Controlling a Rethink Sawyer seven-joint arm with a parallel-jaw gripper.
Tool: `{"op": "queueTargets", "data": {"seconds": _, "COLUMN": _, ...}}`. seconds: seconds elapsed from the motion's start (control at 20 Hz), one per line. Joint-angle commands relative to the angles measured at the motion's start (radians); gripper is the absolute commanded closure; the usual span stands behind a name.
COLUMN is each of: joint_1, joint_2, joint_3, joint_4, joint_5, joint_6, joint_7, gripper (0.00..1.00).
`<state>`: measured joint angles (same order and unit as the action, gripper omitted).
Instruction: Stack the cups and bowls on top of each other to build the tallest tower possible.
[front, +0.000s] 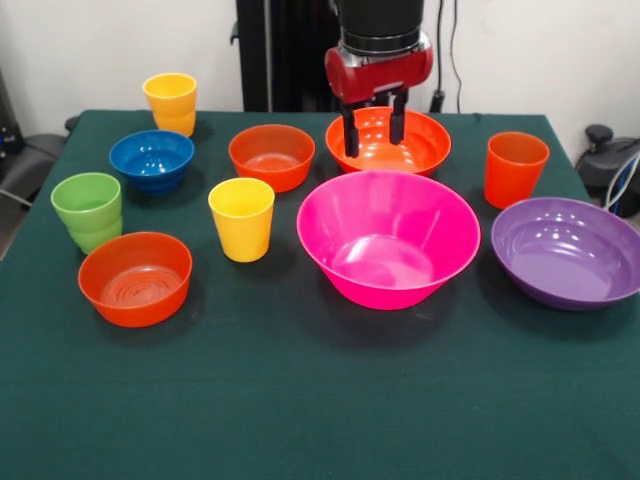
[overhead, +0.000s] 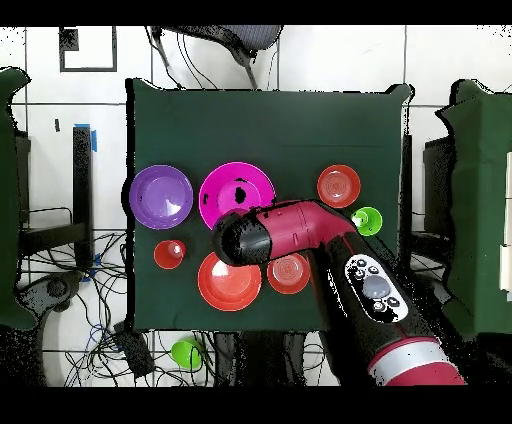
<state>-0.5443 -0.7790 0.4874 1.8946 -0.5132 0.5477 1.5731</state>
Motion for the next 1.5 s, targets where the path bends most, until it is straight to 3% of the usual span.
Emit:
{"op": "queueTargets", "data": {"seconds": 0.05, "joint_1": -0.008, "joint_2": 0.046, "joint_3": 0.087, "joint_4": -0.017, "joint_5": -0.109, "joint_6": -0.022, "joint_7": -0.148, "gripper": 0.0}}
{"op": "queueTargets", "data": {"seconds": 1.5, "joint_1": -0.076, "joint_2": 0.078, "joint_3": 0.145, "joint_4": 0.008, "joint_5": -0.193, "joint_6": 0.0, "joint_7": -0.149, "gripper": 0.0}}
